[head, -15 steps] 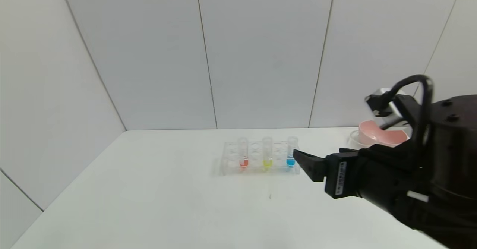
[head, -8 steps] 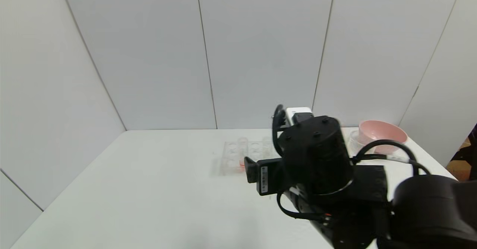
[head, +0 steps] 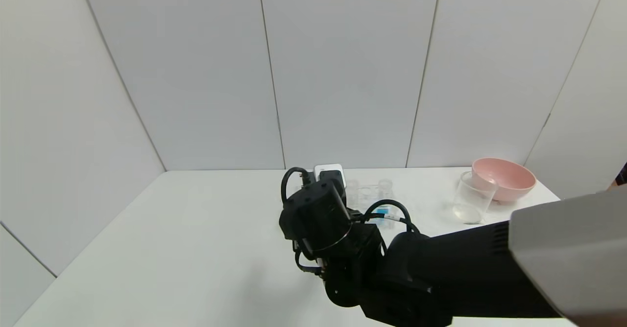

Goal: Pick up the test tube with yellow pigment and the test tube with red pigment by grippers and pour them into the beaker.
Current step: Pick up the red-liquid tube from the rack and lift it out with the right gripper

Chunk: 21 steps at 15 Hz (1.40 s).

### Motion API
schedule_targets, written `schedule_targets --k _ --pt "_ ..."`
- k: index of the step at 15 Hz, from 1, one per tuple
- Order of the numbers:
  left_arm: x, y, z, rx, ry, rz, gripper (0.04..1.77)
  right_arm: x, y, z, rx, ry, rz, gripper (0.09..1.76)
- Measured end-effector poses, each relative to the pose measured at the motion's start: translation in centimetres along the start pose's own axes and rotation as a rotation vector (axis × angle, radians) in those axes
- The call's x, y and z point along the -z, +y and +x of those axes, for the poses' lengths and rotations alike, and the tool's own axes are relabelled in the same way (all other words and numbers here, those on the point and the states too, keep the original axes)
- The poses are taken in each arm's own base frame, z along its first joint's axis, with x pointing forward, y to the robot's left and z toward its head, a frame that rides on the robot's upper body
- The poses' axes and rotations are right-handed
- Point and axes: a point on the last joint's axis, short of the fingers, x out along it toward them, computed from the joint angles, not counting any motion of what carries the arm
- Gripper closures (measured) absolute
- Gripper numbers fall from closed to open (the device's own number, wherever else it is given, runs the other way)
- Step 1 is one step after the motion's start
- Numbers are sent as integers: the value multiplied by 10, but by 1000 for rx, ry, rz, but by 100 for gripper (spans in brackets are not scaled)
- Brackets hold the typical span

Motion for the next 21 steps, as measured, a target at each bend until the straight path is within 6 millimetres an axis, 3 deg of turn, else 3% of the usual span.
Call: schedule_targets --k 7,21 --pt "0 0 0 0 0 0 9 9 4 50 77 -8 -53 14" --pt "0 0 0 0 0 0 9 8 4 102 158 -72 -5 14"
